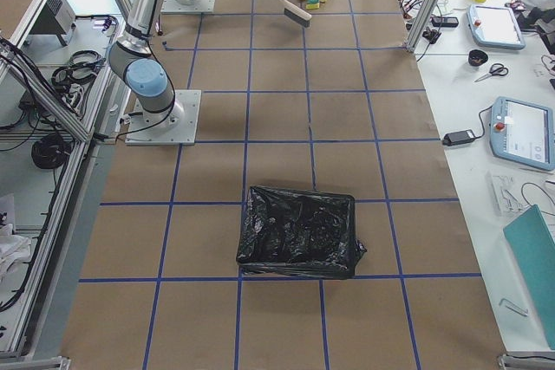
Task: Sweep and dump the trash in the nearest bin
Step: 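Sweep the toys and sponge into the dustpan with the right gripper's brush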
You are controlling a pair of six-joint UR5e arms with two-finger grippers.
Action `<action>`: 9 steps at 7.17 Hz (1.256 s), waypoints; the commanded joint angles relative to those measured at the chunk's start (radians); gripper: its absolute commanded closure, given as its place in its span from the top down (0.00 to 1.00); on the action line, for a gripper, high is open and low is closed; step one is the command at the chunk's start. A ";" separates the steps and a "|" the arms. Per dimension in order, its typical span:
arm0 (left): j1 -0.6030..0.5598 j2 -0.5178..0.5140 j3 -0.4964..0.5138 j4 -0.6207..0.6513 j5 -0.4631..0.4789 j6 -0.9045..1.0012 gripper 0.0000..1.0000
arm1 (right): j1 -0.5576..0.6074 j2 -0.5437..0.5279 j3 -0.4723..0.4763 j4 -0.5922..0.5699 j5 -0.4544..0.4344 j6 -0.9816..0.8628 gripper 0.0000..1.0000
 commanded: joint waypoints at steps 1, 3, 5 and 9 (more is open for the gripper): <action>-0.001 -0.001 0.001 0.005 0.017 0.000 0.00 | 0.021 0.014 -0.014 -0.017 0.003 -0.012 0.00; -0.009 -0.003 0.001 0.005 0.019 -0.002 0.00 | 0.035 0.052 -0.055 -0.019 0.003 -0.012 0.00; -0.012 -0.006 0.001 0.006 0.017 -0.005 0.00 | 0.053 0.106 -0.118 -0.029 0.003 0.003 0.00; -0.017 -0.006 0.001 0.006 0.019 -0.005 0.00 | 0.079 0.209 -0.252 -0.046 0.005 -0.132 0.00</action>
